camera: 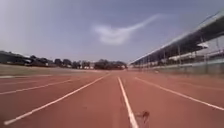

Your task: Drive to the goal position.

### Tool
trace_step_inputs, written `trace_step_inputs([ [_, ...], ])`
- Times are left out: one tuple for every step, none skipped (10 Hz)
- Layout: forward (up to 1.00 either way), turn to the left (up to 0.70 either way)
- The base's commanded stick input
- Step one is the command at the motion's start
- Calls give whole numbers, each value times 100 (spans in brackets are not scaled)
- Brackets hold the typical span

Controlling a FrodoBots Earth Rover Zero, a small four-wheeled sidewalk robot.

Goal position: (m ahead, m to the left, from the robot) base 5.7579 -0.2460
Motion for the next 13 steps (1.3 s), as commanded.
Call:
trace_step_inputs([
  [70,0],
  [70,0],
  [70,0],
  [70,0],
  [70,0],
  [70,0],
  [70,0],
  [70,0],
  [70,0],
  [70,0],
  [70,0],
  [70,0],
  [70,0],
])
